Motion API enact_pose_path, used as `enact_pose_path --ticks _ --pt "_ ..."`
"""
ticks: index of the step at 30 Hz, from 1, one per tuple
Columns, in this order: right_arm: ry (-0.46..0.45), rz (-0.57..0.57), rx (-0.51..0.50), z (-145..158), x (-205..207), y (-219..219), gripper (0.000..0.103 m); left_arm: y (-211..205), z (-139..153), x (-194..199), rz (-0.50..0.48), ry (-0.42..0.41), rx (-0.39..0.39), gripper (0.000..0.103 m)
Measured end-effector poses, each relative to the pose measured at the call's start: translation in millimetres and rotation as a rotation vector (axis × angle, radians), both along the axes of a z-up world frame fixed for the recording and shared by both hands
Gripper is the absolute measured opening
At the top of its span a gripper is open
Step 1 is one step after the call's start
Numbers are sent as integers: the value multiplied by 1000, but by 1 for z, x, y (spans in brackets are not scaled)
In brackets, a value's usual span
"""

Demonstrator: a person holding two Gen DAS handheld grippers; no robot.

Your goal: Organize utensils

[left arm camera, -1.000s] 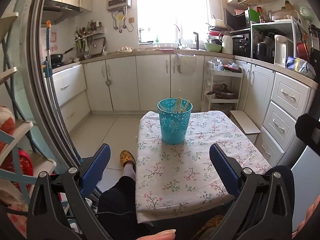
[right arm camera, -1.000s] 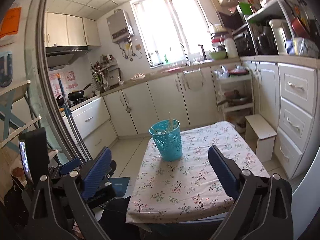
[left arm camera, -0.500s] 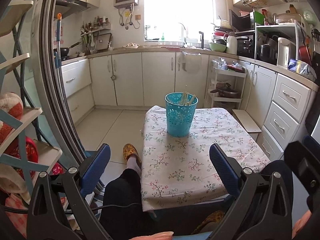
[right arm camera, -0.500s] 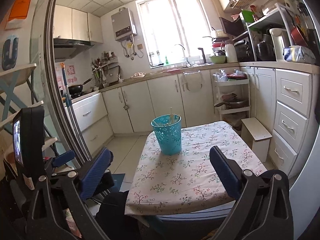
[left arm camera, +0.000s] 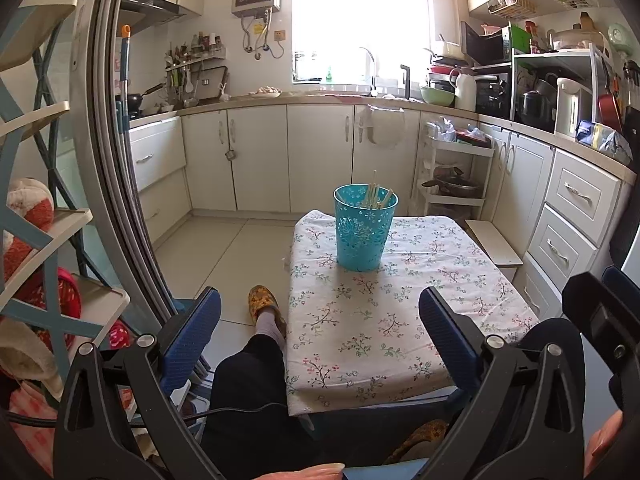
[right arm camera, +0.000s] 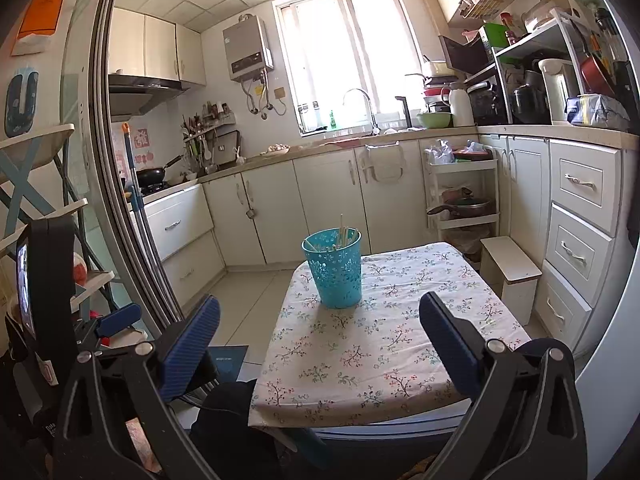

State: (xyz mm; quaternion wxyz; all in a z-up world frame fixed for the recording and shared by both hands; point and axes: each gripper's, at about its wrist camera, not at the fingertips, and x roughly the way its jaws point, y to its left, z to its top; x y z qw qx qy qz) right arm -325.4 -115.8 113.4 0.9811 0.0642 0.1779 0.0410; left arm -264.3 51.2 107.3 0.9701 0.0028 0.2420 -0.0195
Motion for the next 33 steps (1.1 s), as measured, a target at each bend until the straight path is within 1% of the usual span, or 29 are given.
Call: enact_pose_path --ticks 8,33 --pt "14 -1 0 -2 2 0 96 1 -1 -1 0 2 1 95" --pt "10 3 -6 -3 0 2 96 3 -7 -2 -1 8 2 95"
